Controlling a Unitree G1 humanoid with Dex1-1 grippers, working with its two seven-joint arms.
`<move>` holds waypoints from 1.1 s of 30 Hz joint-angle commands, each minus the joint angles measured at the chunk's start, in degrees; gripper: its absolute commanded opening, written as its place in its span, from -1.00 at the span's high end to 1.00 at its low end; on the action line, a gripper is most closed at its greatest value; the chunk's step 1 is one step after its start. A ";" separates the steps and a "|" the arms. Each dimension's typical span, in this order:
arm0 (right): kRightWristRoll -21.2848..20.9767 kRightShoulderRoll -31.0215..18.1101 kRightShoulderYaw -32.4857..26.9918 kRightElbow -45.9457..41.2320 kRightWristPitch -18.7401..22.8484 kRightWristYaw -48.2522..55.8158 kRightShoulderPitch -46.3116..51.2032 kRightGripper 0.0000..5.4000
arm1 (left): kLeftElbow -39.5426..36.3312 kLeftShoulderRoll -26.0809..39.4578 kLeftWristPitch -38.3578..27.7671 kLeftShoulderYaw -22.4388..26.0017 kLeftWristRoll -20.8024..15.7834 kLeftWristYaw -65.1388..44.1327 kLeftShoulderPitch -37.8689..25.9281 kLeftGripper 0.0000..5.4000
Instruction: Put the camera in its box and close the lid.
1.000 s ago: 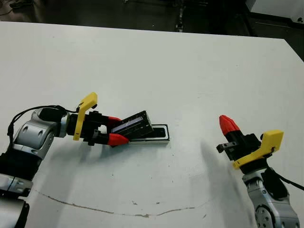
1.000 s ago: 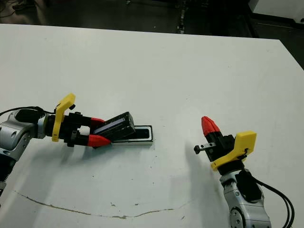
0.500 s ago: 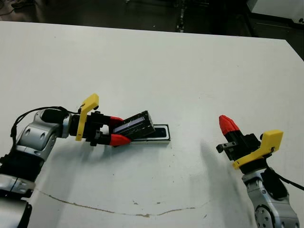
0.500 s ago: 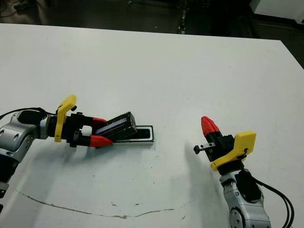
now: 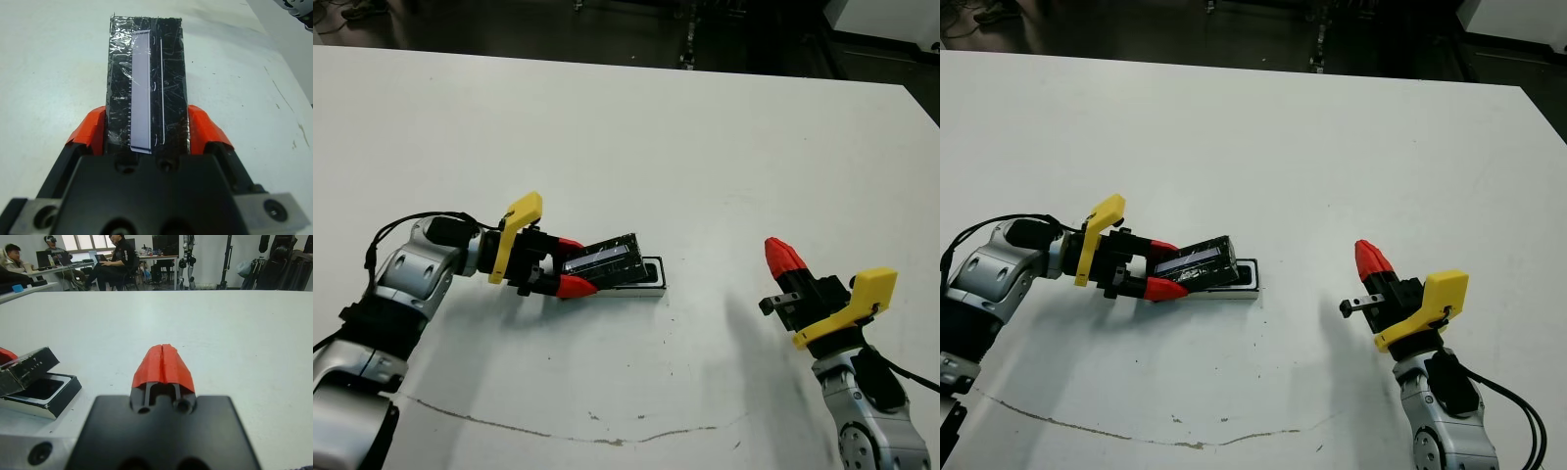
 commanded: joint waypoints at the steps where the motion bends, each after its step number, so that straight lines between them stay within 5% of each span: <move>1: 0.24 -0.64 -0.07 -0.88 1.22 -0.63 0.34 1.00 | 2.07 -3.18 1.93 -4.07 2.40 -0.33 2.02 -0.17; 9: 0.83 -0.89 -0.37 -0.51 1.14 -0.26 0.08 1.00 | 1.78 -4.26 4.78 -3.34 1.43 0.89 1.89 -0.17; 18: 1.03 -1.18 -0.35 -0.29 1.12 -0.09 -0.10 1.00 | 4.98 -9.10 -1.81 -0.92 0.34 1.69 1.76 -0.17; 33: 1.01 -1.14 -0.51 -0.23 1.11 -0.11 0.12 1.00 | 9.55 -15.43 -4.54 -3.39 4.60 2.76 -1.38 -0.17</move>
